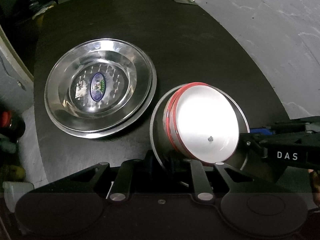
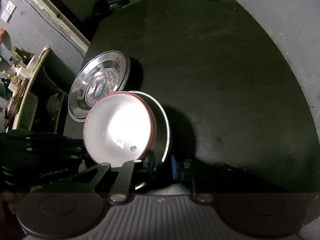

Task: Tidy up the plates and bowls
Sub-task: 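Carry the steel bowl with nested white bowls over the steel plate stack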

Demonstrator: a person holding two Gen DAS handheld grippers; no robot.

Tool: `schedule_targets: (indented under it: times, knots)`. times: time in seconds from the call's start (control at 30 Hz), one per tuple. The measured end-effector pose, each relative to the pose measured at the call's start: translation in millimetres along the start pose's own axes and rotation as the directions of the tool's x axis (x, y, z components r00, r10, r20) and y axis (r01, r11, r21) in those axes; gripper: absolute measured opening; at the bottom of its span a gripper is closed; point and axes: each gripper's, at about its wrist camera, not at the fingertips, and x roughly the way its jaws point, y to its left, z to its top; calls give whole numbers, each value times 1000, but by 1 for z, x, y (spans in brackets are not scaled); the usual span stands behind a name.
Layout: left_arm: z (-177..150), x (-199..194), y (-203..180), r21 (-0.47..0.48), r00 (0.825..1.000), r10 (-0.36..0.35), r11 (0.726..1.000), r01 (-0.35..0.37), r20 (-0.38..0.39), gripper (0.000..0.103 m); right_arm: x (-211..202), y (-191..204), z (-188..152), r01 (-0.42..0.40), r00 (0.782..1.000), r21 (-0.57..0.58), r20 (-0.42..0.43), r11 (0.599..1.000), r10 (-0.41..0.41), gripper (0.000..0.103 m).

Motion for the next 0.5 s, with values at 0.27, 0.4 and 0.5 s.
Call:
schedule_targets:
  times: [0.27,0.4,0.5]
  knots:
    - [1,1,2,3,1000,-24,1000,24,11,18,3,3,2,13,1000,13,-15,1000,-12,19]
    - [1,0,3,2,999,-34,999,34,20,18,4,8,3,36,999,-7,-25,999,-36,19]
    - [-1,-1,6,-2,999,-46,999,46,23,17,4,6,4,29,999,7,-32,1000,-29,19]
